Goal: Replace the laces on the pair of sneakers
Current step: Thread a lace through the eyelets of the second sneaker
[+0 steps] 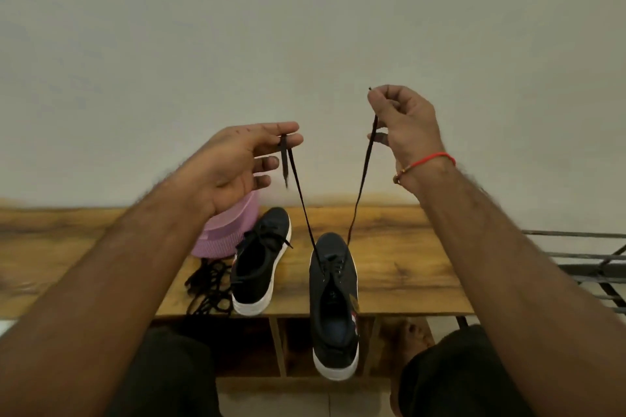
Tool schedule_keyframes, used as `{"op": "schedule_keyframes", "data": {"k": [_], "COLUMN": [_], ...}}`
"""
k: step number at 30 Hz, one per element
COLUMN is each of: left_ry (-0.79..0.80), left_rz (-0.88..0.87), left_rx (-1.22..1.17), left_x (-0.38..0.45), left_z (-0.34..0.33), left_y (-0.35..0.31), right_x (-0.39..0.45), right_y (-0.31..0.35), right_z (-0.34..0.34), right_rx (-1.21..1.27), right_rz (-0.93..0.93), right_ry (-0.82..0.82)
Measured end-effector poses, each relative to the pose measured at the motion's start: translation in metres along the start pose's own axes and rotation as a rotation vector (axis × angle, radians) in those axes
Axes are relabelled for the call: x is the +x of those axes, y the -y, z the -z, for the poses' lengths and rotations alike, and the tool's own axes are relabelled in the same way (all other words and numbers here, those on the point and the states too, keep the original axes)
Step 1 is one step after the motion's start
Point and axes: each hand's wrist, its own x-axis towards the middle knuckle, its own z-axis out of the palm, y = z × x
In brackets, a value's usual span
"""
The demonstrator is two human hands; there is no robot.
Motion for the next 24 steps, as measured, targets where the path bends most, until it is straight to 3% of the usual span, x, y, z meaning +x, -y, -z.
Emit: {"op": "schedule_keyframes", "data": {"k": [4,9,12,16,24], "left_ry": [0.004,-0.210,-0.313,-0.301,-0.369], "left_rz": [-0.083,-0.272,-0.315,-0.352,-0.423], "left_rx": [0.042,0.303,0.315,0.211,0.248], "left_x": [-0.001,0.001,0.002,0.006,0.020], "left_z": [-0.013,-0.032,-0.038,-0.045,-0.064], "left_y": [-0.042,-0.052,-0.054,-0.062,-0.067], "right_x": [0.005,-0.002,-0.004,-0.004,-0.003], "right_y": [0.036,0.053,0.061,0.071,0.070], "right_z": [-0.004,-0.009,-0.010,-0.012,-0.017], "right_rx": [-0.030,-0.095,-0.123,-0.130,-0.086], "right_rz": [0.052,0.059,0.062,0.071,0.030], "right_ry": [0.047,0.129,0.170,0.193,0.152]}}
